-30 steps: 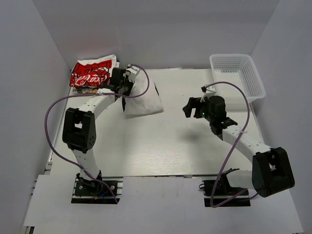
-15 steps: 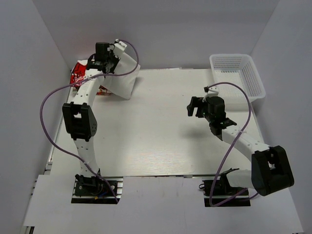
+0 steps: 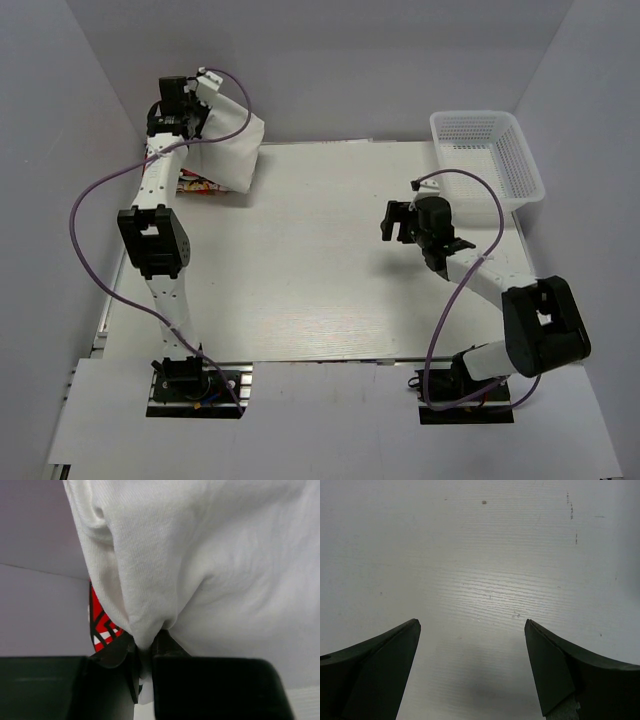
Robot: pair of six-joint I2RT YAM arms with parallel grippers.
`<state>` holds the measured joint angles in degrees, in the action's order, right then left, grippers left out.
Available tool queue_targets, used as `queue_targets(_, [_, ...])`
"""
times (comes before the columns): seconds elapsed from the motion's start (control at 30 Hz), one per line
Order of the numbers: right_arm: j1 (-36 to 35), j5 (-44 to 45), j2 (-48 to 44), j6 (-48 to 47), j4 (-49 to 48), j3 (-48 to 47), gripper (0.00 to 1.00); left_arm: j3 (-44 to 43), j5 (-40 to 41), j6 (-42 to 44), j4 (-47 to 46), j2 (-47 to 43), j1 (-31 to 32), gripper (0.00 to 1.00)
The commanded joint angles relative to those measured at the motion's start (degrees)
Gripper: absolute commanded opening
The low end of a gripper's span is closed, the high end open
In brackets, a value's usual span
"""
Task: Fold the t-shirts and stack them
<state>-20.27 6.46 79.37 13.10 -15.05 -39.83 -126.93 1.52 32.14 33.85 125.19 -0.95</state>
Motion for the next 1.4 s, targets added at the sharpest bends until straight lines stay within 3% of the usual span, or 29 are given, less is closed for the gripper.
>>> queue_targets(0.0, [-0.21,-0.22,2.70,0.17,-1.47,-2.88,0.90,-3.58,0.07,0.82,-6.16,-3.02,-3.09,0.00])
queue_targets(0.43, [-0.38,-3.56,8.43,0.17,-1.04,-9.21,0.90,-6.75,-3.36,-3.04,-11.43,5.94,-9.42,0.00])
queue_targets(0.87, [-0.56,-3.91,12.82,0.70,0.46,-13.25,0.90,-8.33,-0.99,-9.46,-16.62,13.07,-12.85,0.00])
queue_targets(0.9, [-0.38,-3.91,13.17,0.61,0.55,-13.69,0.90,-8.33,-0.38,-9.46,-16.01,13.68,-12.85,0.07])
queue_targets(0.93, [-0.56,-4.08,13.18,0.52,1.24,-13.95,0.90,-8.33,-0.38,-10.25,-16.00,13.68,-12.85,0.23])
queue_targets(0.97, [-0.56,-4.26,13.52,0.61,1.51,-14.39,0.90,-7.11,-0.38,-11.47,-16.00,13.68,-12.85,0.67])
queue_targets(1.0, [-0.56,-4.35,13.61,0.78,1.77,-14.39,0.90,-6.14,-0.90,-12.18,-16.00,12.72,-12.85,0.94])
queue_targets(1.03, [-0.56,-4.61,13.79,0.70,2.13,-14.57,0.90,-5.18,-0.90,-12.80,-16.61,11.24,-12.85,1.00])
queue_targets(1.23, [-0.91,-5.84,12.30,0.70,3.44,-14.66,0.90,-4.55,0.50,-22.11,-15.21,7.19,-12.85,1.00])
queue_targets(1.37, [-1.08,-5.93,10.28,0.69,4.41,-13.70,0.90,-2.09,7.51,-30.02,-15.21,2.79,-12.32,1.00])
